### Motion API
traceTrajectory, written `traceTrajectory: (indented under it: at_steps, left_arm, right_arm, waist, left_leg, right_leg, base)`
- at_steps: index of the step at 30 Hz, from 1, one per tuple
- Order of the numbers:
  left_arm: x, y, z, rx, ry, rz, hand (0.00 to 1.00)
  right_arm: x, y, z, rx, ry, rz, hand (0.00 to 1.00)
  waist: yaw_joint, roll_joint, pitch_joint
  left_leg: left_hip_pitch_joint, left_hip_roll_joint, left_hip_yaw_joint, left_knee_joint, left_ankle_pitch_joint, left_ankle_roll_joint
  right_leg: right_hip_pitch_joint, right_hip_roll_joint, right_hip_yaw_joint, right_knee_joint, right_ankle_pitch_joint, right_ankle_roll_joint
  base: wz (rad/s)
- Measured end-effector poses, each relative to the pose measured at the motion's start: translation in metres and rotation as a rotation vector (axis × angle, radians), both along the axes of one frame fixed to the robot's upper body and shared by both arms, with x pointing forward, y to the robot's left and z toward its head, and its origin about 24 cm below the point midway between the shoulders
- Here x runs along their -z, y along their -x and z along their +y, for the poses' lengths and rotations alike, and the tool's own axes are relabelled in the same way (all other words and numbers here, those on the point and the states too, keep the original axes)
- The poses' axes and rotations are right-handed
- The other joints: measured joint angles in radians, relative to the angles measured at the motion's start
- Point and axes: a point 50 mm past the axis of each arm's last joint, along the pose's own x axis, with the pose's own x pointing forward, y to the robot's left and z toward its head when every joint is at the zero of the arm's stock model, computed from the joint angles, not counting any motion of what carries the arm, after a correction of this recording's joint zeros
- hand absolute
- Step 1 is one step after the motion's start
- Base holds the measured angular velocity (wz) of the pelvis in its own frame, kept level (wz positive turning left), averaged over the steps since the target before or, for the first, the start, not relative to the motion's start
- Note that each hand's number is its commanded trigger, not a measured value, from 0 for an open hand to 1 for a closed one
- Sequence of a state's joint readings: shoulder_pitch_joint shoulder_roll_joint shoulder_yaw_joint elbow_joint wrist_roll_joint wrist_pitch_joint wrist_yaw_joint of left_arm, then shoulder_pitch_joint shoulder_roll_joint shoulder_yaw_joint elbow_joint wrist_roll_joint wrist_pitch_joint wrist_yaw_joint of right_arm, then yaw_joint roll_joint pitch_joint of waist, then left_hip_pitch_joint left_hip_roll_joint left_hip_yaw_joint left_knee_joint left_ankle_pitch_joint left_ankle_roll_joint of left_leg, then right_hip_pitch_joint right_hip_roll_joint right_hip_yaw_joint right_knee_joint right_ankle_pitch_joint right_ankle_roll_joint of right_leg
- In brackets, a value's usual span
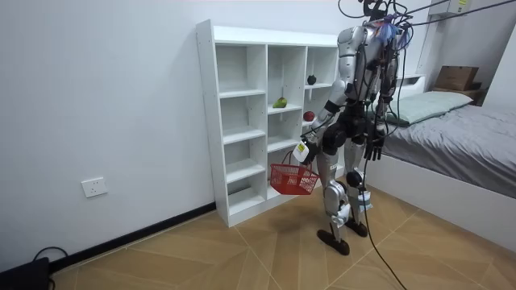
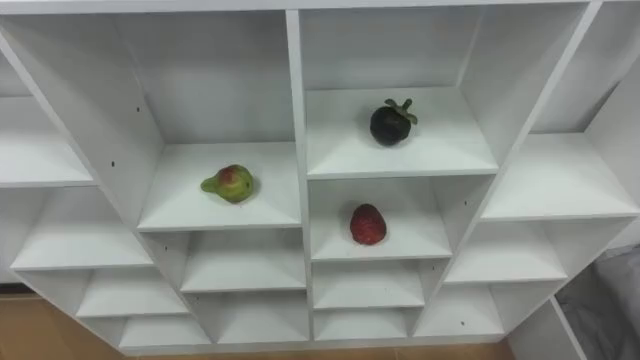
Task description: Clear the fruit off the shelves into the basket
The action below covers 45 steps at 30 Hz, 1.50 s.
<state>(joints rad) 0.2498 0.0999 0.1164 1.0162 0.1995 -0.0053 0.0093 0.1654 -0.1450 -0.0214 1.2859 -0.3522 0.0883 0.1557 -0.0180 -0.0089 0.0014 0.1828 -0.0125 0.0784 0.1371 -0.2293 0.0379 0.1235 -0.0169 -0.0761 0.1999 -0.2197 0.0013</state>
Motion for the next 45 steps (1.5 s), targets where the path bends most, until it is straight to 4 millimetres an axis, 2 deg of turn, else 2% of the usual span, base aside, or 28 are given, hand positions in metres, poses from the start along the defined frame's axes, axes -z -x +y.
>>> traceTrajectory:
  at_steps: [20,34,45]
  left_arm:
    - [0.001,0.003,0.001,-0.019,-0.002,0.016,1.0]
    - [0.001,0.003,0.001,-0.007,-0.018,0.018,1.0]
    - [0.002,0.006,0.001,-0.001,-0.033,0.031,1.0]
  right_arm:
    - [0.0,0.001,-0.001,0.002,0.017,0.008,0.0]
    - [-0.001,-0.019,-0.006,0.001,0.145,-0.126,0.0]
    - [-0.004,-0.025,-0.009,0.01,0.213,-0.212,0.0]
  waist:
    - [0.0,-0.007,-0.0007]
    - [-0.004,0.004,-0.0002]
    - [0.0,0.006,-0.0004]
  left_leg:
    - [0.0,-0.001,-0.003,-0.001,0.0,0.0]
    - [-0.006,0.0,-0.003,-0.001,0.0,0.0]
    - [-0.007,0.0,-0.002,-0.002,0.0,0.0]
  right_leg:
    - [0.008,0.001,-0.006,-0.013,0.002,0.0]
    - [0.015,0.001,-0.01,-0.015,0.003,0.0]
    - [0.007,0.002,-0.008,-0.014,0.003,0.0]
  base:
    - [0.0]
    - [0.0]
    - [0.0]
